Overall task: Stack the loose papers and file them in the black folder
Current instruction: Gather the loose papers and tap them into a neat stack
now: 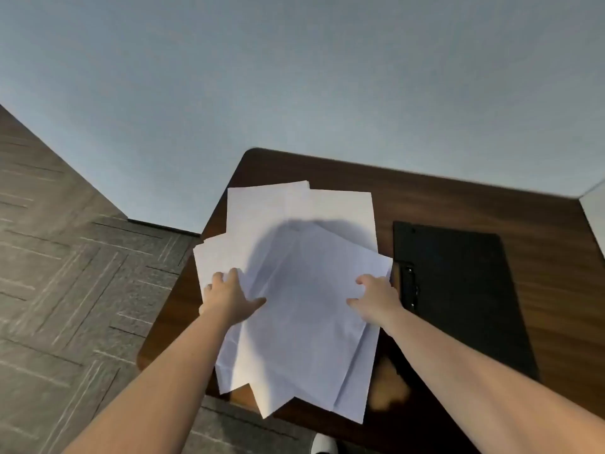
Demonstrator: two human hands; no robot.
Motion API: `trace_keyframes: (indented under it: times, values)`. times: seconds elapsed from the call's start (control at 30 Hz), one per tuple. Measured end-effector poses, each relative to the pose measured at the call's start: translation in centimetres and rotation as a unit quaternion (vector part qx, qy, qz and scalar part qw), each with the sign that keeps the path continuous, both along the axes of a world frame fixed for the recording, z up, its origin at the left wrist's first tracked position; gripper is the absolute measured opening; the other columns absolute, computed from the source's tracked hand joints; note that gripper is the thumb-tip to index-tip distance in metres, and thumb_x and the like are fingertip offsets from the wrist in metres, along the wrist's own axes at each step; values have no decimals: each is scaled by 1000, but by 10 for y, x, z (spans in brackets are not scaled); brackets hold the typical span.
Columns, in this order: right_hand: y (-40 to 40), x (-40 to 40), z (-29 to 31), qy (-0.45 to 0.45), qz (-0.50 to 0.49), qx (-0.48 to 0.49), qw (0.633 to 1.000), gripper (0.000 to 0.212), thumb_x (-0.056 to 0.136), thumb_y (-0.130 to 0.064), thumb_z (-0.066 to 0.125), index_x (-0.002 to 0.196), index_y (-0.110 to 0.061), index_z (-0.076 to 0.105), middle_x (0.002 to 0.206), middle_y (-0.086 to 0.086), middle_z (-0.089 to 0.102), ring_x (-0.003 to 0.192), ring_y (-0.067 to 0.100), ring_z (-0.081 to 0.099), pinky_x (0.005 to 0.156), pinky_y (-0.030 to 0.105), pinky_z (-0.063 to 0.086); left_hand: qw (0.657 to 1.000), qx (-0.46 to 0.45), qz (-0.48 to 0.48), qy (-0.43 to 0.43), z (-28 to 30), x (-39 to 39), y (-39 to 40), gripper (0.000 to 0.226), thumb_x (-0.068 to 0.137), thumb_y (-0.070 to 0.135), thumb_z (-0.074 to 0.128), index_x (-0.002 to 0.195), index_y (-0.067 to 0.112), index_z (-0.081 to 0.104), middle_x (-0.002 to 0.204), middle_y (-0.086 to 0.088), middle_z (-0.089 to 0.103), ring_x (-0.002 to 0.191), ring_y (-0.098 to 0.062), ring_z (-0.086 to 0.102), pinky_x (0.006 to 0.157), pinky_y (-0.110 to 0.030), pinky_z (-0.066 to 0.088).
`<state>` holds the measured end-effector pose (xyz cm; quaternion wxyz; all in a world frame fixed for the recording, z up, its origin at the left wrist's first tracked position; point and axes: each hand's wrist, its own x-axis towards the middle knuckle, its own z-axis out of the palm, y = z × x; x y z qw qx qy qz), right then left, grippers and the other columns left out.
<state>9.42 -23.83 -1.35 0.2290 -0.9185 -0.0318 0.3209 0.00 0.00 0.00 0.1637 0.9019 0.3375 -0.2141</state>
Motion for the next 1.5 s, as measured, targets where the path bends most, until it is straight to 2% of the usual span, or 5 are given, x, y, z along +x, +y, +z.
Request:
trace_keyframes:
  times: [0.33,0.73,1.07,1.37,1.5]
  values:
    - [17,18,-20,-42,-159,14,986,78,81,-22,65,147,-30,25,147,14,27,135,35,28,95,37,40,930,-115,330,-113,-22,21,33,112,63,49,85,143,2,23,138,-24,44,124,-39,49,92,-46,49]
    - [53,48,-20,-64,-72,15,995,90,76,-29,72,149,-30,21,144,2,42,135,32,33,99,41,39,953,-157,237,-108,-24,58,21,103,64,57,81,146,14,36,151,-11,30,137,-31,37,107,-45,43]
    - [51,56,-30,-59,-108,104,987,97,70,-20,78,149,-26,23,142,9,36,129,32,42,96,36,45,811,-440,344,-174,-39,64,14,77,61,17,92,128,6,55,123,-14,67,107,-36,67,95,-54,54]
    - [46,65,-30,-72,-121,72,987,108,68,-42,81,152,-20,17,151,8,36,142,31,27,111,45,33,800,-456,313,-232,-35,62,5,49,80,9,77,123,12,54,117,-8,65,108,-32,64,95,-48,53]
    - [39,69,-21,22,-229,294,928,103,64,-23,88,149,-14,29,140,3,51,120,23,56,95,43,53,773,-511,243,-288,-22,60,8,57,74,10,82,126,12,57,118,-12,71,105,-31,70,92,-49,56]
